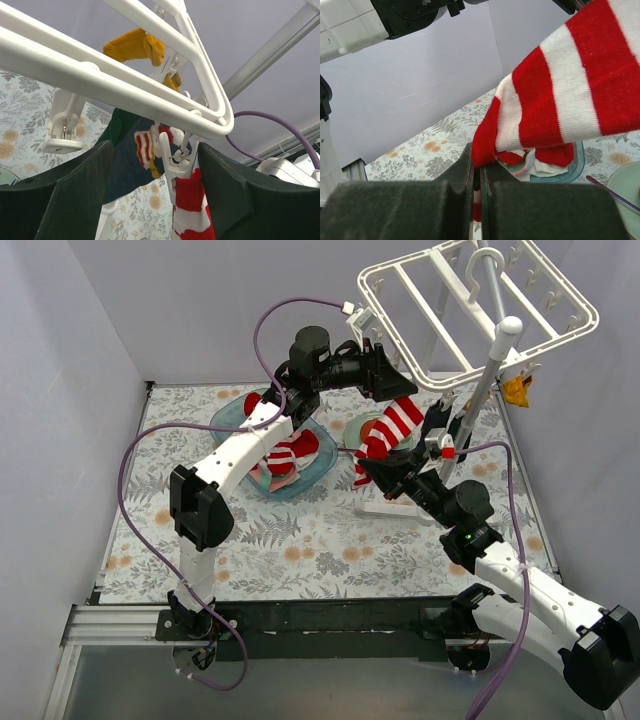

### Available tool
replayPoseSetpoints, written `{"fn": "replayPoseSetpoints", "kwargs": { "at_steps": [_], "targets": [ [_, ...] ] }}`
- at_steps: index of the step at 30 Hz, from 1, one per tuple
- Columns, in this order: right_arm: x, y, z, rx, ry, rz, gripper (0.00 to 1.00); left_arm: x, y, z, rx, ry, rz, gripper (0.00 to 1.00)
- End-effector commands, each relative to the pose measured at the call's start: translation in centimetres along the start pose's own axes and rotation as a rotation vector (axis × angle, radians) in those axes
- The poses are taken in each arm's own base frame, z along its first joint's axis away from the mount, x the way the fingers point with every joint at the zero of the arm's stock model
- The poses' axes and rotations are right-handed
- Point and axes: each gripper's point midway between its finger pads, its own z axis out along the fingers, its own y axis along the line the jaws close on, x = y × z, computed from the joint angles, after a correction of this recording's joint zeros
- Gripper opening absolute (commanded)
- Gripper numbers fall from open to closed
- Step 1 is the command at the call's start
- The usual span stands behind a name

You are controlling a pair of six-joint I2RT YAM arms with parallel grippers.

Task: Remove the socks clipped to the hanger
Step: Remove the sock from the hanger.

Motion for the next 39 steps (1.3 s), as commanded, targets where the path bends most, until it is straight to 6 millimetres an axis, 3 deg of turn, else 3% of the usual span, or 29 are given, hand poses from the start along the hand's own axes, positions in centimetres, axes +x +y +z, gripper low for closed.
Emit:
{"fn": "replayPoseSetpoints", "kwargs": {
  "at_steps": [1,11,31,39],
  "targets": [
    [-1.4,1.1,0.2,-0.054,-0.049,-0.002,0.01,-1.3,-1.3,-0.5,0.011,-0.015,0.022,0.67],
    [-1.2,1.0,0.4,-0.054,-0.044,0.005,0.01,-0.6,-1.9,-0.5,0.050,0.012,-0.031,0.54],
    [-0.9,0.6,0.5,-0.039,-0.032,0.007,0.01,-1.6,-3.4,-0.7,0.097,-0.013,-0.032,0.21],
    [0.0,0.4,0.0,-0.027,-0.010,0.011,0.01,-2.1,-3.3,-0.8,0.077,-0.031,-0.016,0.01]
  ]
}}
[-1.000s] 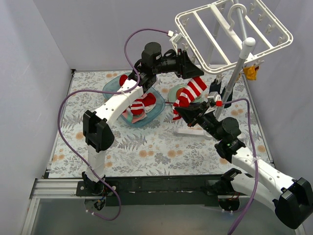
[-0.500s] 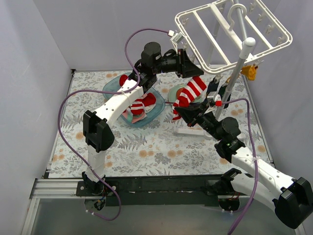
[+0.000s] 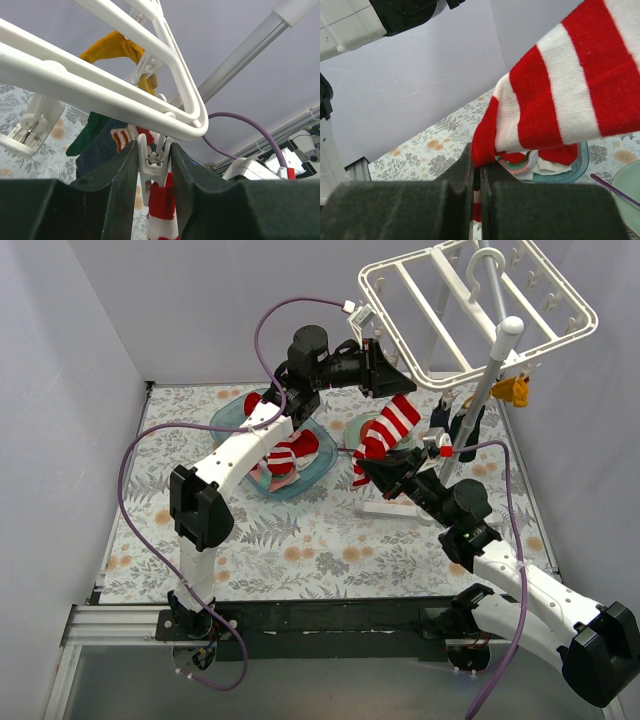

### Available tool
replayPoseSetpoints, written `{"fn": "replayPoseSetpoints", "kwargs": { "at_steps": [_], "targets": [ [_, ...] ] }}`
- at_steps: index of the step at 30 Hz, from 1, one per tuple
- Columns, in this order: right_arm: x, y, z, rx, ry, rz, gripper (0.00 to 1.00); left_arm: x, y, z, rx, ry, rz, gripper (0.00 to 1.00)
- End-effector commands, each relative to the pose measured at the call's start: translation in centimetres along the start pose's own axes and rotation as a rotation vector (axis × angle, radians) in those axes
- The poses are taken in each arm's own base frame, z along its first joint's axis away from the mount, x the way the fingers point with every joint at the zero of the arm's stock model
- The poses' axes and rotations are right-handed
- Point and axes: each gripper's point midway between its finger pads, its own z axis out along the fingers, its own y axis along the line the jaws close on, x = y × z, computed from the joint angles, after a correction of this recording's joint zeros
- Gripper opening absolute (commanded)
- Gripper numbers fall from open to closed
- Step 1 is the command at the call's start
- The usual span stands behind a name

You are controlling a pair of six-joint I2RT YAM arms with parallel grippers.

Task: Remove the socks clipped to the hanger
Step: Remove the sock from the hanger.

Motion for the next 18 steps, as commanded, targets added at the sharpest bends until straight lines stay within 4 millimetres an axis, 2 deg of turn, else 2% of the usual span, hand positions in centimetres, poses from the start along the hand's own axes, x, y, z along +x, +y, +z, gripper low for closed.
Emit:
{"fn": "replayPoseSetpoints", "kwargs": {
  "at_steps": [1,10,12,14,15,17,18],
  "targets": [
    [0.0,0.4,-0.4,-0.017,-0.009,-0.002,0.01,-1.8,-1.7,-0.6,0.006,-0.037,0.049,0.00],
    [1.9,-0.3,-1.1,0.005,0.042,0.009,0.01,-2.2,-1.6,-0.7,-0.017,-0.053,0.072,0.00],
    [2.2,-0.2,-0.7,-0.006,0.068,0.012,0.01,-2.3,-1.6,-0.7,-0.022,-0.054,0.076,0.00],
    [3.4,-0.4,0.0,-0.016,0.115,0.023,0.01,-2.5,-1.7,-0.8,-0.021,-0.055,0.078,0.00],
    [3.0,-0.2,0.6,-0.030,0.109,0.019,0.01,-2.5,-1.8,-0.8,-0.021,-0.055,0.080,0.00],
    [4.3,-0.7,1.8,-0.033,0.145,0.025,0.01,-2.8,-2.3,-0.9,-0.015,-0.060,0.084,0.00],
    [3.8,-0.3,2.7,-0.051,0.137,0.016,0.01,-2.8,-2.4,-0.9,-0.014,-0.059,0.078,0.00]
  ]
}}
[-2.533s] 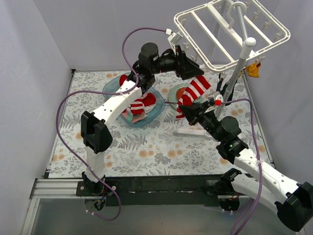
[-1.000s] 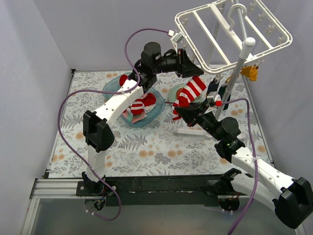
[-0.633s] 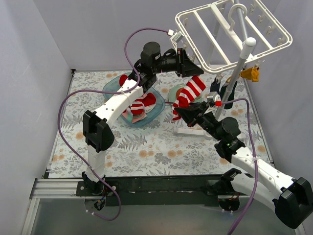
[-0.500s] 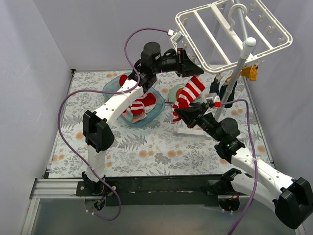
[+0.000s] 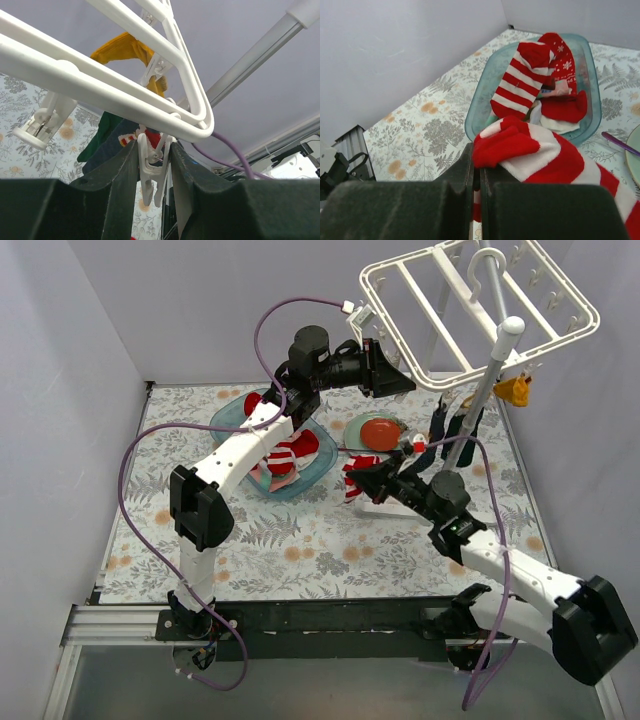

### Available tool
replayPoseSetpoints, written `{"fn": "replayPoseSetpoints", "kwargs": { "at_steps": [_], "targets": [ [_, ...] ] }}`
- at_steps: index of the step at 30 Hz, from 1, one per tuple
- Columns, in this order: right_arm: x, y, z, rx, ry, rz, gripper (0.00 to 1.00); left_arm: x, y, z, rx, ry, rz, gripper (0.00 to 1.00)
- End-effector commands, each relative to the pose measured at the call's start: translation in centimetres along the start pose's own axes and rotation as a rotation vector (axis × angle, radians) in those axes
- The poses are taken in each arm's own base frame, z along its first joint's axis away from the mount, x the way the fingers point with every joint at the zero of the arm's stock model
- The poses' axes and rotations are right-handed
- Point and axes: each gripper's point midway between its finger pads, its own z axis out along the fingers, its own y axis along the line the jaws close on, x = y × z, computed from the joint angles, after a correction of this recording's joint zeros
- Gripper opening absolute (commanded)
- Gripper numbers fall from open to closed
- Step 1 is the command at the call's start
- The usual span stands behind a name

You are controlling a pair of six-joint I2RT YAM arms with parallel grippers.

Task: Remove the socks clipped to the hanger
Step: Remove the sock from the hanger, then place the sock in the bin.

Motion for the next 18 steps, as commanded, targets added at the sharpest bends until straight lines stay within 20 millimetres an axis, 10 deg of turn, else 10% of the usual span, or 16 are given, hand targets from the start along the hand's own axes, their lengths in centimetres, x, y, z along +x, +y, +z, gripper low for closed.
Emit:
{"fn": "replayPoseSetpoints", "kwargs": {
  "at_steps": [1,18],
  "targets": [
    [-0.8,0.9,3.4,-0.065,0.011,-0.032,0.01,-2.8,-3.4,-1.1,0.028,-0.048,0.059,0.00],
    [7.1,-1.9,18.3,-0.083,0.233,-0.090,0.01,-3.4,-4.6,-1.6,0.040,-0.038,0.058,0.00]
  ]
}}
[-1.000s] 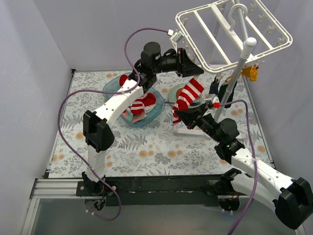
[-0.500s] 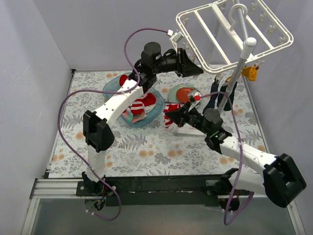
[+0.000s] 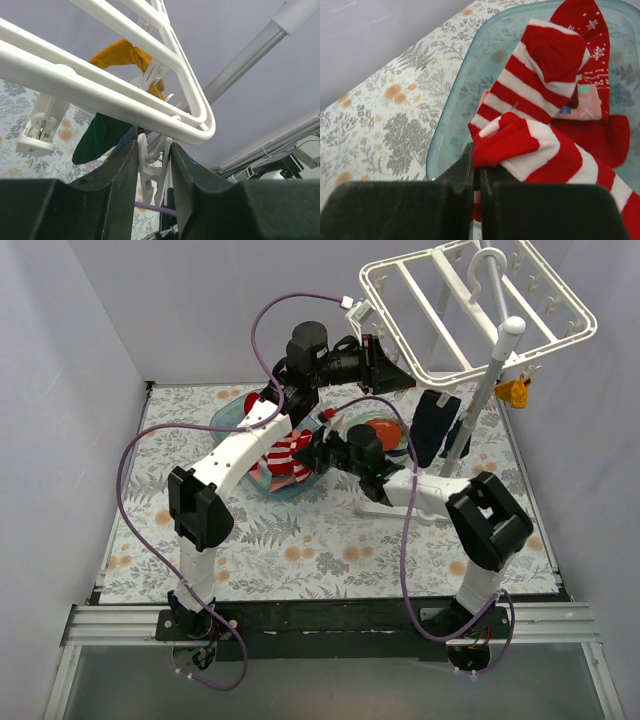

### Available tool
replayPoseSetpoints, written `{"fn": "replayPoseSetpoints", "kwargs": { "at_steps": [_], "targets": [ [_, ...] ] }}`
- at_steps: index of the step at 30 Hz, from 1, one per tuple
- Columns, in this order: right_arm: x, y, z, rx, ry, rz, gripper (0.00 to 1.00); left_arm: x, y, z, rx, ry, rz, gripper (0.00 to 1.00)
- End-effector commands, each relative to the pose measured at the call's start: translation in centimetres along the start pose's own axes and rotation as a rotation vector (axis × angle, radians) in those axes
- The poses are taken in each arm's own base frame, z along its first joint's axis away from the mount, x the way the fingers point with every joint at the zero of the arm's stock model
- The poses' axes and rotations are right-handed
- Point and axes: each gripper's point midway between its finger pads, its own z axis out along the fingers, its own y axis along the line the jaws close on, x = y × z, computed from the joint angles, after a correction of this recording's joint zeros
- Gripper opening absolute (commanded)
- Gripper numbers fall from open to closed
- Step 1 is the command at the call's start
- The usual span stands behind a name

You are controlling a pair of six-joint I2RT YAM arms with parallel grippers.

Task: Remove the socks clipped to the hanger
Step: Place the sock in the bin.

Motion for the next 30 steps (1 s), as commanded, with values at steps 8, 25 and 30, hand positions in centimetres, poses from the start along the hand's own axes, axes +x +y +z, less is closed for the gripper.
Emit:
{"fn": "replayPoseSetpoints", "kwargs": {
  "at_steps": [8,25,30],
  "targets": [
    [2.8,-1.7,7.2,0.029,0.160,0.016,0.45,-2.7,-3.5,-1.5,0.021,-0.040,0.063,0.00],
    [-0.8,2.3,0.2,0.115,-0.077,-0.142,0.75,-3.7,-3.3,-2.3,-0.013,-0.067,0.065,0.00],
    [-0.8,3.1,-3.5,0.178,-0.137,-0.171,0.75,-4.2,-2.5,-2.8,-0.041,-0.091,0.055,0.00]
  ]
}}
